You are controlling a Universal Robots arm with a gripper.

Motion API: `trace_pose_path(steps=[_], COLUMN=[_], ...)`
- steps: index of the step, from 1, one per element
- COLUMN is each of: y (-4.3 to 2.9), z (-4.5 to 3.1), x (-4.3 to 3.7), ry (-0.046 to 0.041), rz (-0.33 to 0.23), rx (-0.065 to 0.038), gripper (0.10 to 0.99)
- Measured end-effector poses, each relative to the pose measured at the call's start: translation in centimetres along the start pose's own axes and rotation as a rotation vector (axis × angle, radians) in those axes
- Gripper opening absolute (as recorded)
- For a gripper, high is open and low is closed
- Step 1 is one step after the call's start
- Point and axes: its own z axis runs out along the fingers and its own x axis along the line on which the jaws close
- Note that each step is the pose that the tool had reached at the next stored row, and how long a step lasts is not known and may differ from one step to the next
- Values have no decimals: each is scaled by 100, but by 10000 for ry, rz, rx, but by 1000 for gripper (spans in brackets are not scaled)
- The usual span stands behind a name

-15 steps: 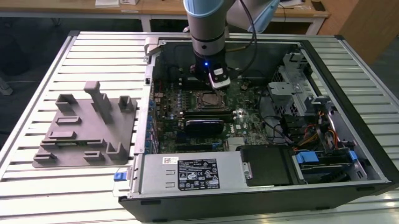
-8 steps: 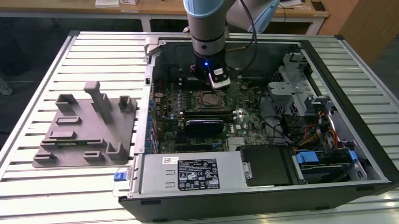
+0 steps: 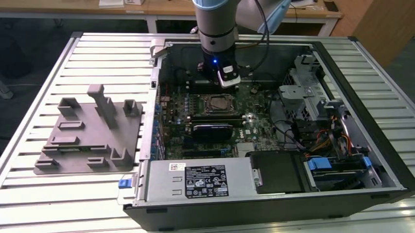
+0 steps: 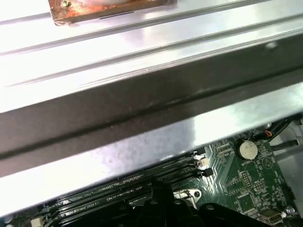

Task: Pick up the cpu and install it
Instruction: 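Install the first cpu locking lever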

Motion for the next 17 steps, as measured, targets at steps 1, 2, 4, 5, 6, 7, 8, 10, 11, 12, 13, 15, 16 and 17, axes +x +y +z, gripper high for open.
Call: trace_pose_path(steps=[1, 2, 4, 5, 6, 7, 8, 10, 11, 12, 13, 15, 16, 17], y=[1, 1, 1, 0, 0, 1, 1, 1, 2, 3, 5, 7, 8, 10], z=[-2, -2, -2, -2, -2, -2, -2, 1, 2, 4, 5, 6, 7, 8], x=[0, 0, 0, 0, 0, -1, -1, -4, -8, -11, -15, -23, -27, -31], ry=[-1, -2, -2, -2, -3, -7, -16, -43, -39, -30, -19, 10, 23, 38], rz=[3, 5, 7, 8, 9, 6, 0, -27, -38, -49, -61, -85, -96, -110], rx=[-1, -1, -1, 0, 3, 22, 68, 241, 347, 458, 588, 836, 962, 1102], gripper=[106, 106, 106, 106, 106, 106, 106, 106, 106, 106, 106, 106, 106, 106])
